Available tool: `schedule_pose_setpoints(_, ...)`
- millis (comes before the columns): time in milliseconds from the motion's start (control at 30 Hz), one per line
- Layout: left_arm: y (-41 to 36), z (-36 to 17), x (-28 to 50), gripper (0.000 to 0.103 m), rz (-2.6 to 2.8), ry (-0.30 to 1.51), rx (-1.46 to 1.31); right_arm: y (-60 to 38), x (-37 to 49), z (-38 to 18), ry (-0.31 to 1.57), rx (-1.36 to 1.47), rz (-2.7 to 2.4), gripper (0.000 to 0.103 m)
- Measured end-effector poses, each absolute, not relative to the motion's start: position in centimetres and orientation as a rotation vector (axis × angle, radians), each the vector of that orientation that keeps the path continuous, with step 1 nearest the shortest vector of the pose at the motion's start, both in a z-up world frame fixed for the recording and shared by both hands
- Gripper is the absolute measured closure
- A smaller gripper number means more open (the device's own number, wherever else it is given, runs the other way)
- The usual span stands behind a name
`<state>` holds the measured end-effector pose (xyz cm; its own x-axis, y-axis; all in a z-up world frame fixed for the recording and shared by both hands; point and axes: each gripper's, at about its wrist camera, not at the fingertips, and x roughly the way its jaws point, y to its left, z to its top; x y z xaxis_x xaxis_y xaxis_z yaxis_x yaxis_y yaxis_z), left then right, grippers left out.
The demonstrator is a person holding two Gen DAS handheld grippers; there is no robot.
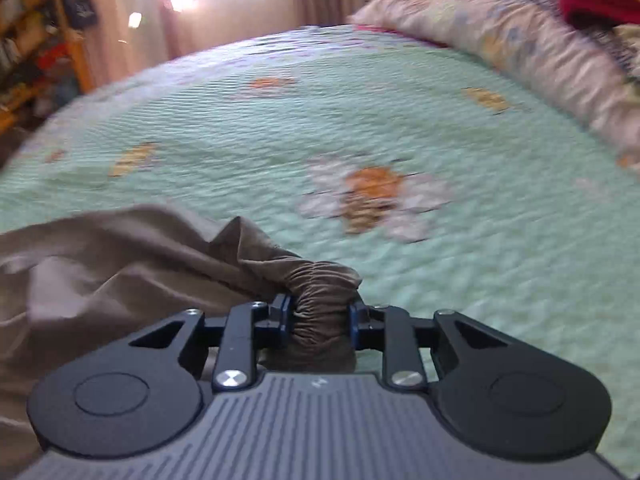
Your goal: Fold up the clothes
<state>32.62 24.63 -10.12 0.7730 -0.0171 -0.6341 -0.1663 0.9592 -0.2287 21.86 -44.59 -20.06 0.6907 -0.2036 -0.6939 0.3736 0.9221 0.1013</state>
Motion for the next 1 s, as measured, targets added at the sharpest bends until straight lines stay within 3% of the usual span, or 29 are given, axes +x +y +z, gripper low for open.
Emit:
schedule_pose_setpoints(167,24.4,-13.5,38.9,0.012,0.103,0.757,-0.259,-45.4,21.3,-20.2,0.779,0.224,-0.356,0.061)
schedule_pose_setpoints(400,24.8,-18.0,43.8,0.014,0.037,0.792,-0.292,-43.9,14.4,-17.1,0.462,0.546,-0.414,0.058)
schedule_pose_setpoints(600,24.5,-20.3,45.9,0.023,-0.132,0.829,-0.372,-42.6,10.8,-16.3,0.333,0.658,-0.457,0.057)
schedule_pose_setpoints(667,24.0,-20.6,46.6,0.030,-0.161,0.831,-0.378,-42.6,10.5,-16.6,0.321,0.712,-0.462,0.057)
schedule_pose_setpoints(700,23.7,-20.7,46.9,0.051,-0.162,0.832,-0.367,-42.6,10.4,-16.9,0.316,0.738,-0.464,0.057)
schedule_pose_setpoints(733,23.2,-20.7,47.2,0.085,-0.142,0.837,-0.344,-42.5,10.4,-17.1,0.313,0.759,-0.464,0.057)
schedule_pose_setpoints(867,19.1,-19.6,46.9,0.085,-0.047,0.812,-0.100,-40.8,11.7,-17.6,0.349,0.741,-0.396,0.057)
schedule_pose_setpoints(1000,16.4,-16.2,45.4,0.084,0.056,0.668,0.101,-38.0,14.8,-17.0,0.389,0.594,-0.287,0.057)
